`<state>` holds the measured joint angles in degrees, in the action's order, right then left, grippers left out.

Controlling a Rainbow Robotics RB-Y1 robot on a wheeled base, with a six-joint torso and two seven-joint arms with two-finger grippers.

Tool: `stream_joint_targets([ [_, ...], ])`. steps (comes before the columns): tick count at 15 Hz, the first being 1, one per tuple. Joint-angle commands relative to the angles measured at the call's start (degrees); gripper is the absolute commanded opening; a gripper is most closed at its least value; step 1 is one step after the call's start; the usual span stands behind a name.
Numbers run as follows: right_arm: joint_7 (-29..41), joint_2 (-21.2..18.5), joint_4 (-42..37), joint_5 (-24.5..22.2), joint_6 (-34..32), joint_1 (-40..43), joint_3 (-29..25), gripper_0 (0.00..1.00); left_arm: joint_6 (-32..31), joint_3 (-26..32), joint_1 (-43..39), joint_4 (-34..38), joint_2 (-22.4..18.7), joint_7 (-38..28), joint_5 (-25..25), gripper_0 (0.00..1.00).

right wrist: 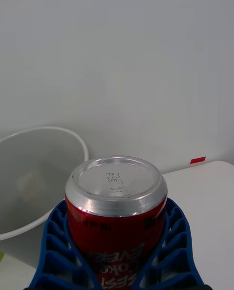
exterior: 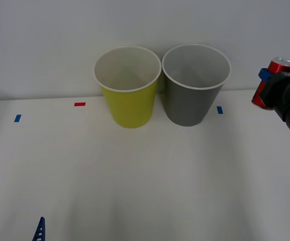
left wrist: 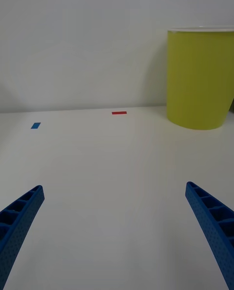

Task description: Put cans in the gray bin and PET bottles in the light green bin.

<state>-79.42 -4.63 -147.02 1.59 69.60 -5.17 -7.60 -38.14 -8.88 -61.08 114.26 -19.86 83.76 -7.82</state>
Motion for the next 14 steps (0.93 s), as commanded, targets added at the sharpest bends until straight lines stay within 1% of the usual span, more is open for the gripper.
stream_joint_targets([
  [1, -0.03, -1.44, 1.83, 0.25, 2.3, -6.6, 0.22, 0.0, 0.0, 0.0, 0.0, 0.0, 0.0, 0.0, 0.0, 1.0],
  [5, -0.65, -3.72, 8.86, 1.04, 1.77, -14.69, 0.22, 0.0, 0.0, 0.0, 0.0, 0.0, 0.0, 0.0, 0.0, 1.0],
  [7, -0.21, -5.57, 13.69, 4.03, -1.92, -18.12, -0.05, 0.0, 0.0, 0.0, 0.0, 0.0, 0.0, 0.0, 0.0, 1.0],
  [8, -0.47, -6.45, 15.98, 5.88, -5.0, -18.73, -0.13, 0.0, 0.0, 0.0, 0.0, 0.0, 0.0, 0.0, 0.0, 1.0],
  [9, -0.82, -7.24, 18.79, 8.43, -9.83, -19.09, -0.22, 0.0, 0.0, 0.0, 0.0, 0.0, 0.0, 0.0, 0.0, 1.0],
  [10, -1.09, -7.77, 20.37, 9.66, -12.82, -19.17, -0.22, 0.0, 0.0, 0.0, 0.0, 0.0, 0.0, 0.0, 0.0, 1.0],
  [11, -1.88, -8.47, 21.69, 10.71, -14.49, -19.79, -0.05, 0.0, 0.0, 0.0, 0.0, 0.0, 0.0, 0.0, 0.0, 1.0],
  [13, -2.67, -9.79, 23.01, 10.98, -15.02, -21.19, 1.01, 0.0, 0.0, 0.0, 0.0, 0.0, 0.0, 0.0, 0.0, 1.0],
  [14, -2.75, -10.84, 25.38, 11.15, -18.18, -21.99, 2.5, 0.0, 0.0, 0.0, 0.0, 0.0, 0.0, 0.0, 0.0, 1.0],
])
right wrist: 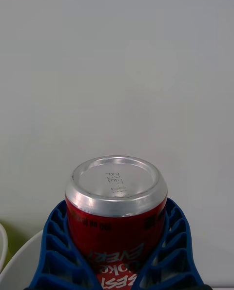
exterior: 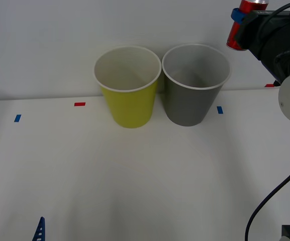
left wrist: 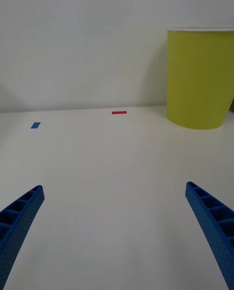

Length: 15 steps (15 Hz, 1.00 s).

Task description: Put cans in the gray bin and PET bottles in the light green bin.

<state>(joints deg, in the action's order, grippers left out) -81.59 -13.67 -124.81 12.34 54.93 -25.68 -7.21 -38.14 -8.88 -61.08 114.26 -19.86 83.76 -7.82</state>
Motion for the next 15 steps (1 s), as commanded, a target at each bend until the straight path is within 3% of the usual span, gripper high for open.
stream_joint_targets([
  [1, -0.32, -2.41, 5.37, 0.49, -7.12, -1.65, 3.52, 0.0, 0.0, 0.0, 0.0, 0.0, 0.0, 0.0, 0.0, 1.0],
  [3, -0.06, -2.94, 9.94, 0.58, -14.77, -1.74, 6.6, 0.0, 0.0, 0.0, 0.0, 0.0, 0.0, 0.0, 0.0, 1.0],
  [10, 5.21, -6.46, 20.84, 1.1, -29.18, -3.85, 13.28, 0.0, 0.0, 0.0, 0.0, 0.0, 0.0, 0.0, 0.0, 1.0],
  [15, 5.65, -7.77, 21.63, 1.72, -29.71, -3.76, 13.28, 0.0, 0.0, 0.0, 0.0, 0.0, 0.0, 0.0, 0.0, 1.0],
])
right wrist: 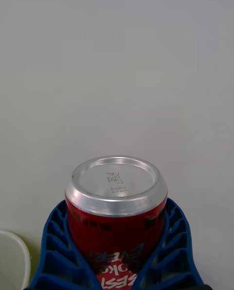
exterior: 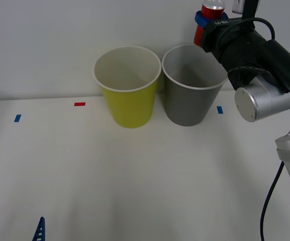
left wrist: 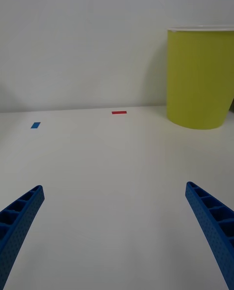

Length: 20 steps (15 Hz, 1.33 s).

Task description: Put cans in the gray bin and PET bottles in the light green bin.

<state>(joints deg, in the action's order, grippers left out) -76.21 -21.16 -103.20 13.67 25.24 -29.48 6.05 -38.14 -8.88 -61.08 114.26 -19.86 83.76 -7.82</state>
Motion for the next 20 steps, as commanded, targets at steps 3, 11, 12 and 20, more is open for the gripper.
stream_joint_targets([
  [3, 0.28, -0.28, 0.02, 0.4, -0.01, 0.04, 0.01, 0.03, 0.0, 0.0, 0.0, 0.0, 0.0, 0.0, 0.0, 1.0],
  [11, -0.95, -0.28, -0.16, 0.4, -0.01, 0.22, 0.01, 1.0, 0.0, 0.0, 0.0, 0.0, 0.0, 0.0, 0.0, 1.0],
  [12, -1.13, -0.28, -0.16, 0.4, -0.01, 0.22, 0.01, 1.0, 0.0, 0.0, 0.0, 0.0, 0.0, 0.0, 0.0, 1.0],
  [20, -1.04, -1.43, -15.8, 1.8, 18.27, 4.7, -2.71, 1.0, 0.0, 0.0, 0.0, 0.0, 0.0, 0.0, 0.0, 1.0],
])
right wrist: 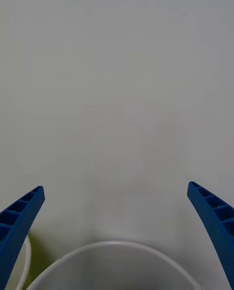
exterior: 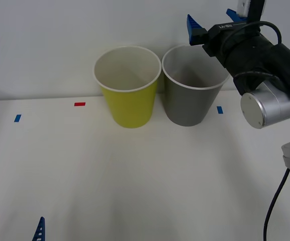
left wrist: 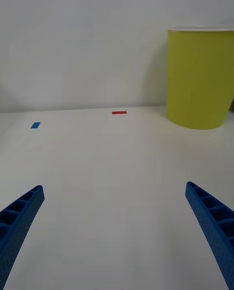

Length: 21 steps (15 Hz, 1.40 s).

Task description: Put cans in the gray bin and PET bottles in the light green bin.

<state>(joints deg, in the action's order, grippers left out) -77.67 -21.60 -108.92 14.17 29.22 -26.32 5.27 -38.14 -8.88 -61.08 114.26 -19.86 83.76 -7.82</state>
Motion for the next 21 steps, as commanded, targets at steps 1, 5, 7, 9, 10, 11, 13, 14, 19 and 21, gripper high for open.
stream_joint_targets([
  [1, 0.68, -1.34, -13.25, 4.02, 17.01, 2.59, -3.6, 1.0, 0.0, 0.0, 0.0, 0.0, 0.0, 0.0, 0.0, 1.0],
  [5, 1.21, -4.33, -20.54, 12.63, 17.71, 8.57, -9.23, 1.0, 0.0, 0.0, 0.0, 0.0, 0.0, 0.0, 0.0, 1.0],
  [7, 1.38, -4.5, -26.87, 13.42, 25.09, 11.38, -12.39, 1.0, 0.0, 0.0, 0.0, 0.0, 0.0, 0.0, 0.0, 1.0],
  [9, 2.26, -3.27, -33.11, 14.21, 29.14, 16.3, -15.47, 1.0, 0.0, 0.0, 0.0, 0.0, 0.0, 0.0, 0.0, 1.0],
  [10, 2.53, -3.1, -34.7, 14.3, 29.05, 18.85, -16.08, 1.0, 0.0, 0.0, 0.0, 0.0, 0.0, 0.0, 0.0, 1.0],
  [11, 2.88, -3.1, -37.33, 14.21, 29.05, 22.72, -16.96, 1.0, 0.0, 0.0, 0.0, 0.0, 0.0, 0.0, 0.0, 1.0],
  [13, 3.67, -2.92, -40.67, 13.51, 27.55, 28.69, -17.4, 1.0, 0.0, 0.0, 0.0, 0.0, 0.0, 0.0, 0.0, 1.0],
  [14, 3.93, -3.01, -41.08, 13.51, 25.0, 32.74, -17.4, 1.0, 0.0, 0.0, 0.0, 0.0, 0.0, 0.0, 0.0, 1.0],
  [19, 8.24, -3.01, -41.08, -1.34, 21.75, 44.25, -11.87, 1.0, 0.0, 0.0, 0.0, 0.0, 0.0, 0.0, 0.0, 1.0],
  [21, 11.75, -1.87, -41.08, -10.31, 21.14, 45.04, -7.91, 1.0, 0.0, 0.0, 0.0, 0.0, 0.0, 0.0, 0.0, 1.0],
])
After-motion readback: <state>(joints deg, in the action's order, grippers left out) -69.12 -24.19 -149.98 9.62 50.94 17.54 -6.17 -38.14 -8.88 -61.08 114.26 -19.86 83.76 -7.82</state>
